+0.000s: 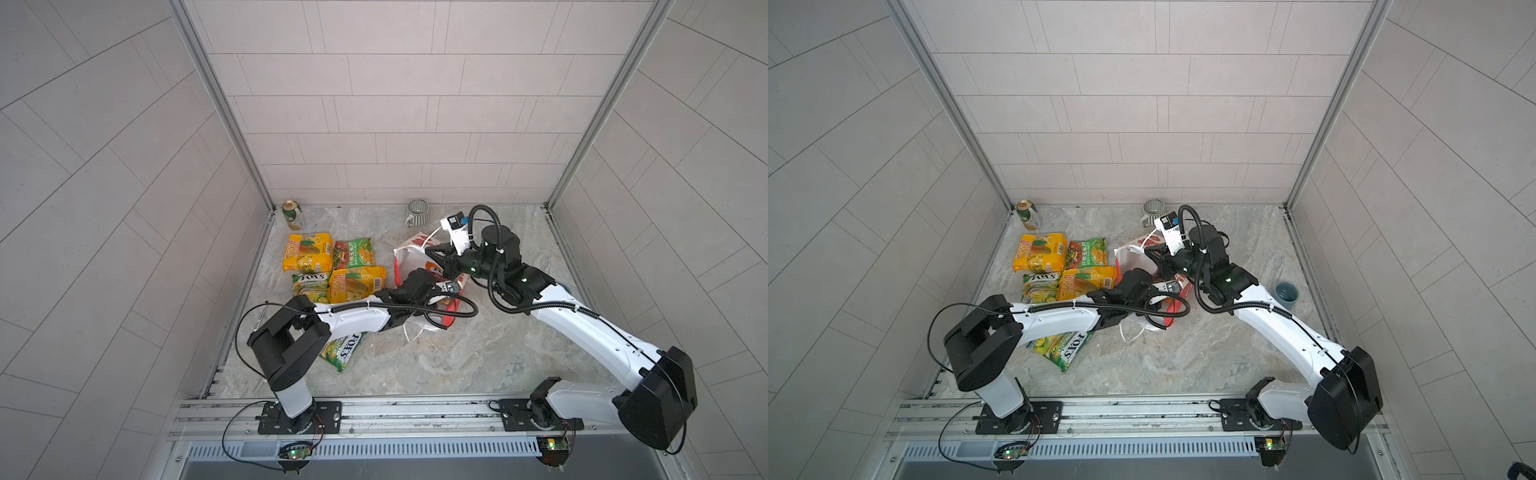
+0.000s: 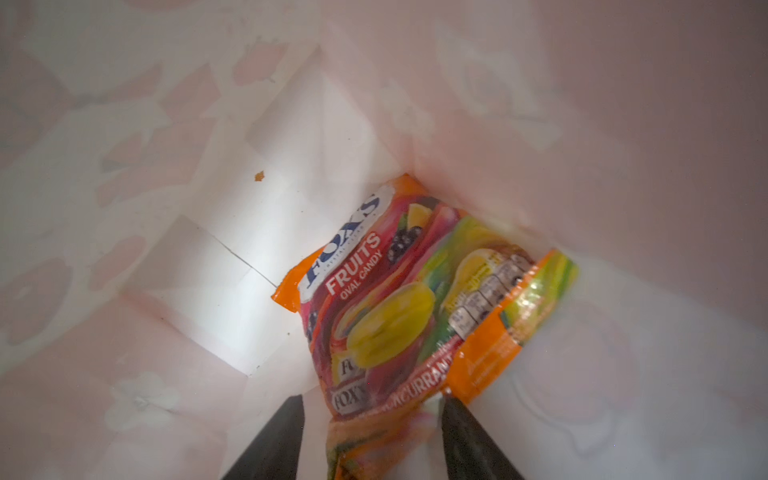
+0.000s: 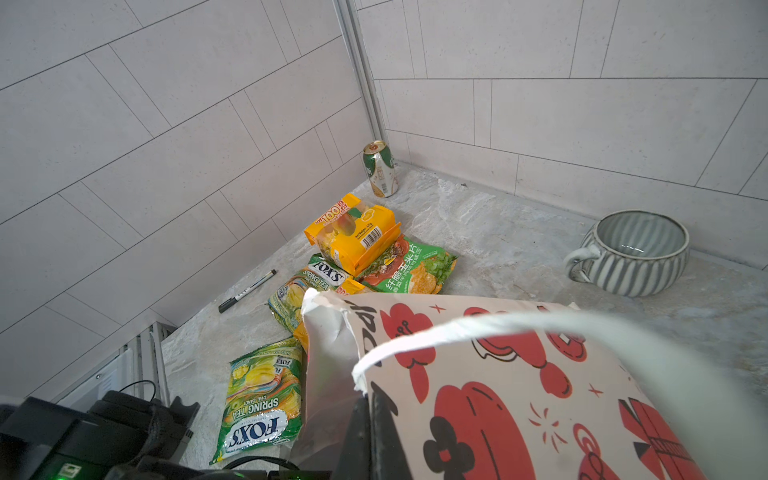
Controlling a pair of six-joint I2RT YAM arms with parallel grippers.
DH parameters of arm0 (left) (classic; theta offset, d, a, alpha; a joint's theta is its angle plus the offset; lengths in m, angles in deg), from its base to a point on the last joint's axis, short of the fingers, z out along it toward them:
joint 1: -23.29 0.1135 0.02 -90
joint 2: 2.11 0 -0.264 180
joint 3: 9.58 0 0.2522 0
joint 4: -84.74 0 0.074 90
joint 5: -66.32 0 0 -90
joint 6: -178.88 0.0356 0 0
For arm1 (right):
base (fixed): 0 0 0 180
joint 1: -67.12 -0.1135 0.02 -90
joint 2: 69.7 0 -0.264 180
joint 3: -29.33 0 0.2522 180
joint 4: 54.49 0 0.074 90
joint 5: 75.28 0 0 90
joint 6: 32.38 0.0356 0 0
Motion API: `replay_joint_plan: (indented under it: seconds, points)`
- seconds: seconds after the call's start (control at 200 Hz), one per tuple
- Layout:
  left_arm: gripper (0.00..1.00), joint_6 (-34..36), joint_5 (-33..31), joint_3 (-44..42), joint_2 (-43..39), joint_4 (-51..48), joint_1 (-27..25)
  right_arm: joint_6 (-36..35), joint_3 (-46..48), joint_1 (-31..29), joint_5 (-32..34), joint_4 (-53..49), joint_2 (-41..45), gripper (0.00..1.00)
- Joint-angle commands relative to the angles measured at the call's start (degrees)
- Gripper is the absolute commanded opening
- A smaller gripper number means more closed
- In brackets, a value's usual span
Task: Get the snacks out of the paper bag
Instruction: 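Close the left gripper on the pink Fox's Fruits packet inside the bag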
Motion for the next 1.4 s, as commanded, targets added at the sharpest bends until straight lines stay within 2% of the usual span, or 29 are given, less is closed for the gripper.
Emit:
replay_joint_plan:
  seconds: [0.0,0.135,0.38,0.47,0.681,0.966,0.996,1.041,1.166,1.266,1.391]
  points:
    - [0.53,3.6,-6.1,-0.3,3.7,7.4,-0.7,0.9,-0.1,0.0,-1.4,3.9,1.1,0.04]
    - [0.39,5.0,-8.3,-1.0,6.5,14.0,-0.6,1.3,0.0,0.0,-2.0,4.2,1.0,0.04]
    - [0.15,4.8,-6.7,1.7,9.2,14.5,-0.2,1.4,0.0,0.1,-1.9,4.2,1.5,0.05]
    - [0.00,4.7,-6.5,1.9,8.6,14.7,-0.2,1.3,-0.1,0.1,-1.8,3.9,1.6,0.05]
    - [0.00,2.1,-5.1,0.3,4.3,15.6,-0.1,1.4,-0.2,0.4,-1.4,3.8,1.5,0.05]
    - [0.00,-2.7,0.2,-1.8,-2.7,12.5,0.5,3.0,0.2,2.0,-1.5,4.6,1.4,0.05]
    - [0.04,-2.6,1.0,-1.8,-3.1,11.2,0.6,3.1,0.2,2.1,-1.7,4.6,1.3,0.05]
    - [0.18,-2.4,2.0,-1.8,-3.3,9.5,0.6,3.1,0.2,2.1,-1.9,4.6,1.3,0.05]
    - [0.41,-0.8,4.0,-2.5,-3.5,7.0,0.5,2.9,0.1,2.3,-2.0,4.5,1.2,0.05]
    - [0.46,-0.1,5.8,-2.1,-4.5,3.9,0.6,3.0,-0.4,2.7,-2.0,3.9,0.9,0.05]
    - [0.46,-0.1,7.4,-2.4,-7.3,1.9,0.4,2.8,-0.8,3.2,-1.9,3.2,0.6,0.05]
